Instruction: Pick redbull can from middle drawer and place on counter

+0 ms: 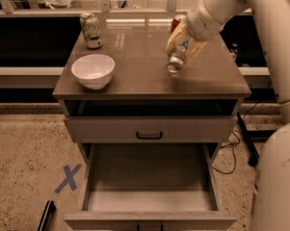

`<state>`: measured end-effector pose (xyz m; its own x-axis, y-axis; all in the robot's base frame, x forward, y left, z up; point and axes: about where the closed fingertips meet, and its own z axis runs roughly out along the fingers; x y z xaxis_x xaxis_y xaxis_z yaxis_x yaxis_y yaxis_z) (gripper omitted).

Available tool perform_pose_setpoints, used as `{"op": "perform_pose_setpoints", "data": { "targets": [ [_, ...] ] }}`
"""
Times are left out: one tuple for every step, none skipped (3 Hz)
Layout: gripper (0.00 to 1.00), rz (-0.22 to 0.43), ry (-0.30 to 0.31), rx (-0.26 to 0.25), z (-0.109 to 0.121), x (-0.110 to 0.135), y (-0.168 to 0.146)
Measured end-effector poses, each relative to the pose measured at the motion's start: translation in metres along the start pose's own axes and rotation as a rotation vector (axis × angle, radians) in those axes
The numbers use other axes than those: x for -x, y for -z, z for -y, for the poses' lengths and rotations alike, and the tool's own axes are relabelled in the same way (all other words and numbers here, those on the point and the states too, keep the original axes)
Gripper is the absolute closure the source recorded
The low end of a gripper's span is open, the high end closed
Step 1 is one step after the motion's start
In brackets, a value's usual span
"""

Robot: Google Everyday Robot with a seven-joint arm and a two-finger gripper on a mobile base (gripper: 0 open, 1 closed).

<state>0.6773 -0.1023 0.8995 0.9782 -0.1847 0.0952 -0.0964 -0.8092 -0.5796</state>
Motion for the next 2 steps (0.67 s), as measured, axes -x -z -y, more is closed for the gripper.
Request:
{"op": "perform_pose_setpoints", "data": {
  "targets": [
    [0.27, 0.022, -0.012, -0.005, -0.0007, -0.0007, -0.0186],
    [0.04, 0.007, -0.011, -0.017, 0.0027, -0.0057, -0.0222]
  ]
}}
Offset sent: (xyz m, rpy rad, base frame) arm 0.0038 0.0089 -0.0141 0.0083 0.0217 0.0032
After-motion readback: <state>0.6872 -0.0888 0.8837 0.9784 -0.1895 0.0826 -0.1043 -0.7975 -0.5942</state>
